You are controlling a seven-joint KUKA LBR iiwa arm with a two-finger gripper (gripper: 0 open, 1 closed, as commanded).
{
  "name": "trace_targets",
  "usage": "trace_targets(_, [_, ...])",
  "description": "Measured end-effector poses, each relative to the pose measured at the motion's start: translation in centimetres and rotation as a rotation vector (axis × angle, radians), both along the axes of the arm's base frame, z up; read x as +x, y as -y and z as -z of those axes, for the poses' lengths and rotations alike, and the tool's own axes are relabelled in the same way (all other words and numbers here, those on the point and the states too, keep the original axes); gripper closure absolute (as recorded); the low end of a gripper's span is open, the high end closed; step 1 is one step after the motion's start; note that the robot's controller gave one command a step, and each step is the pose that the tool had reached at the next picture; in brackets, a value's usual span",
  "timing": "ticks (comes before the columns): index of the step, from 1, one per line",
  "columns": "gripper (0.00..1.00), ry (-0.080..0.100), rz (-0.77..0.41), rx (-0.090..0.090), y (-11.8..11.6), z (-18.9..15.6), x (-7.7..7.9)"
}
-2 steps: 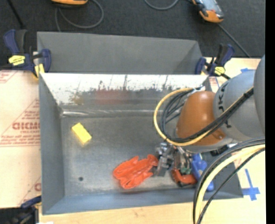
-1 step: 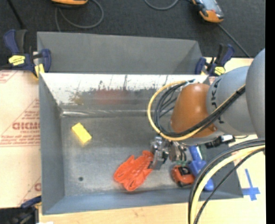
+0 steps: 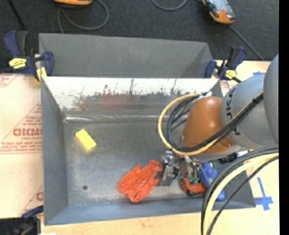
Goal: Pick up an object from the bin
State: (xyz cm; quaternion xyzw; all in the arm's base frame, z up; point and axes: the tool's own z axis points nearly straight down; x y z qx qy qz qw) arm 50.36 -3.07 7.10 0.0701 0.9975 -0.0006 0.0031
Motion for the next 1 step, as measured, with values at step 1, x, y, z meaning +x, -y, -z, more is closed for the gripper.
trace_targets(1, [1.0, -0.002, 0.016, 0.001, 1.26, -13.79, 5.34])
